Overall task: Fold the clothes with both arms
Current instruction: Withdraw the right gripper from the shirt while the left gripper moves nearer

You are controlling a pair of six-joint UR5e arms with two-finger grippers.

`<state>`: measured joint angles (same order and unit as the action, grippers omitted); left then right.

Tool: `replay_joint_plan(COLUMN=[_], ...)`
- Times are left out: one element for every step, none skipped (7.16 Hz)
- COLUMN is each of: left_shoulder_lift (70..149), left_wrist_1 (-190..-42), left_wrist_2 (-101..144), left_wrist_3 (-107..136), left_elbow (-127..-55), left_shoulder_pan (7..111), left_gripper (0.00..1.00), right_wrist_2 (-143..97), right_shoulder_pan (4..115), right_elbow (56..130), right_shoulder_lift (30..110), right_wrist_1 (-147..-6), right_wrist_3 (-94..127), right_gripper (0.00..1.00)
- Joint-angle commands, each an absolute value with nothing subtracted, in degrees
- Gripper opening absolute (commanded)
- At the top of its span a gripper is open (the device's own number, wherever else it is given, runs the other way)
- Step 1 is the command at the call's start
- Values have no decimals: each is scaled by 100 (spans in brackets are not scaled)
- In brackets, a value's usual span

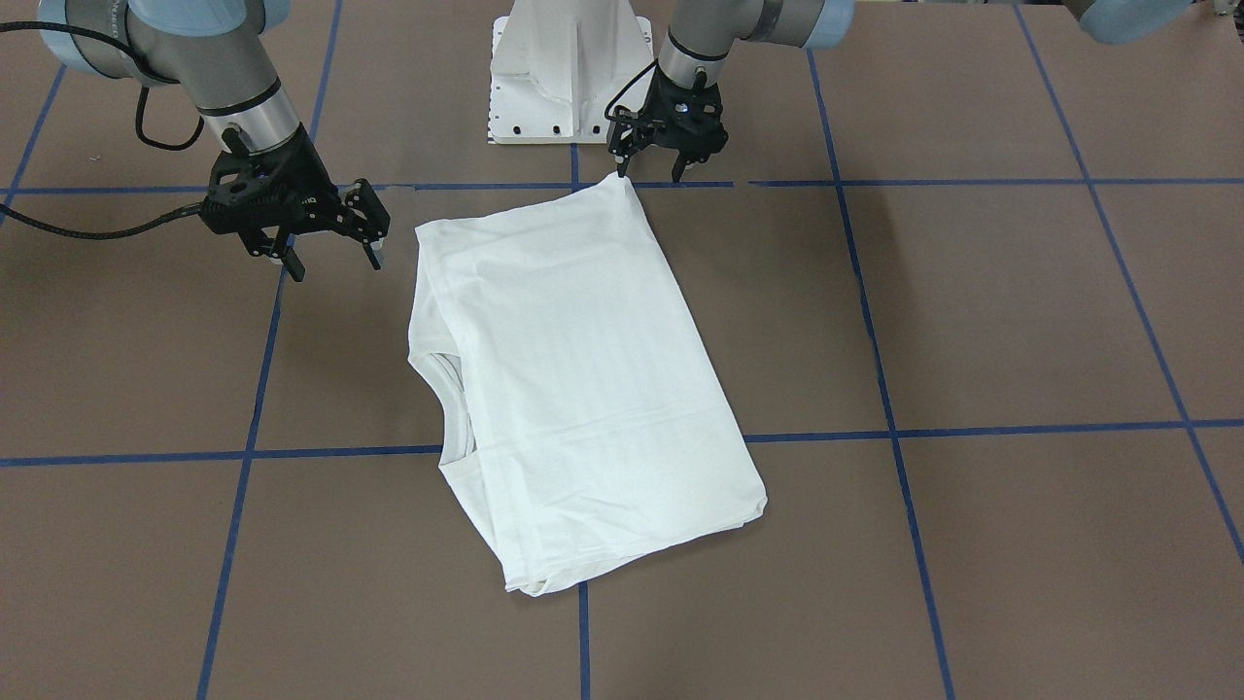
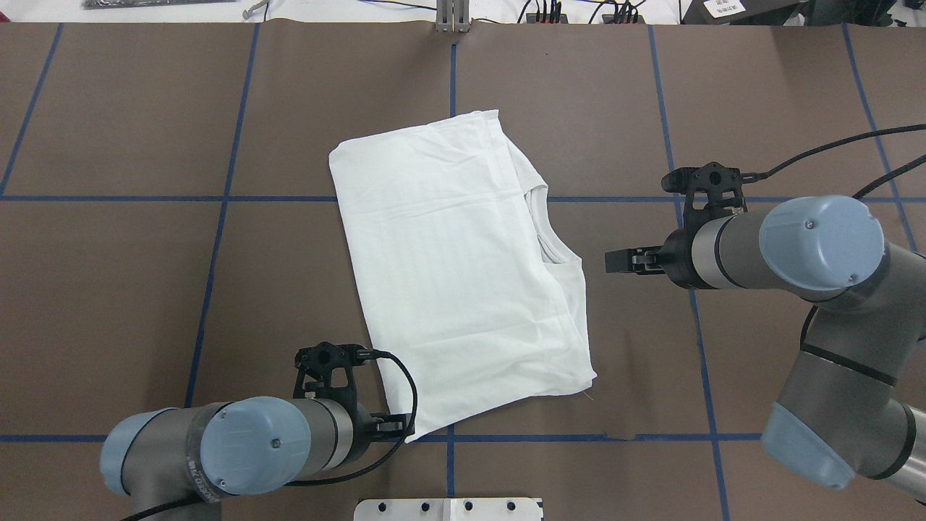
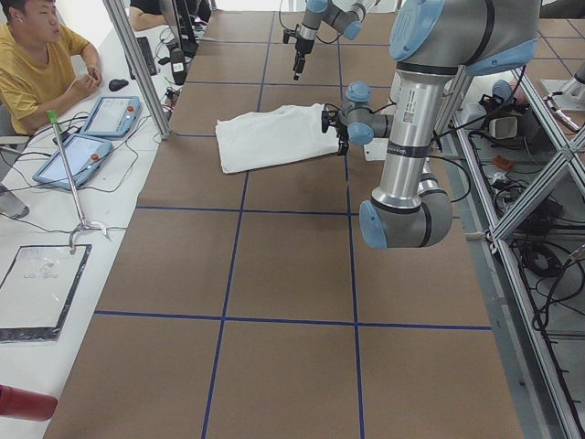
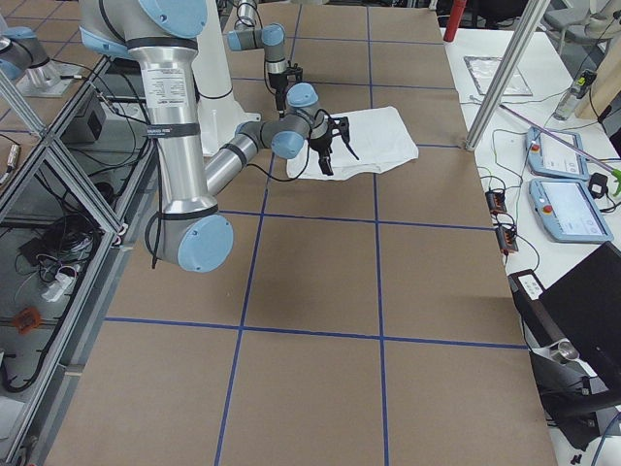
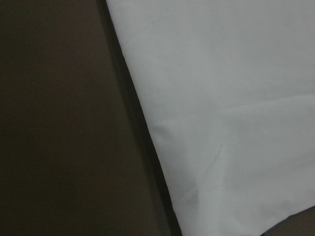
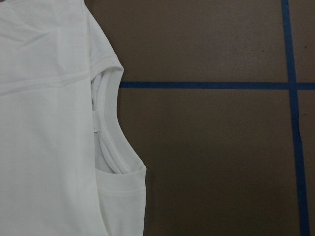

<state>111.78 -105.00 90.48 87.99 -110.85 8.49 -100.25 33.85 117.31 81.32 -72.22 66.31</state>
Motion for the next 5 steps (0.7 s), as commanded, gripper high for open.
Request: replay_joint_plan(left_shoulder_lift=[11512,11531,11531,11523,11522], left_wrist_1=[-10477,-10477,-10477,-10477,-10477], left_wrist_2=[9000,9000,8991,8991,8991], left_wrist_3=[8851,8842,8842,8842,8842], left_elbow=[-10872,-10863,-10863,-10863,-10863], left_shoulder_pan=[809,809,809,817,809], left_gripper=[64,64,64,64,64], right_wrist_2=[-10028,-10028,-10020,-10020,-10020], right_shoulder_pan=[3384,3384,3384,3384,3375], right_elbow=[11698,11698,11690,11663,11646], right_shoulder_lift=[8130,8121,8112,8104,8095], right_wrist_1=[-7216,-7216,-7216,-7216,-7216], right_wrist_3=[6627,6627,6636,6636,6636], right_gripper=[100,100,100,100,100])
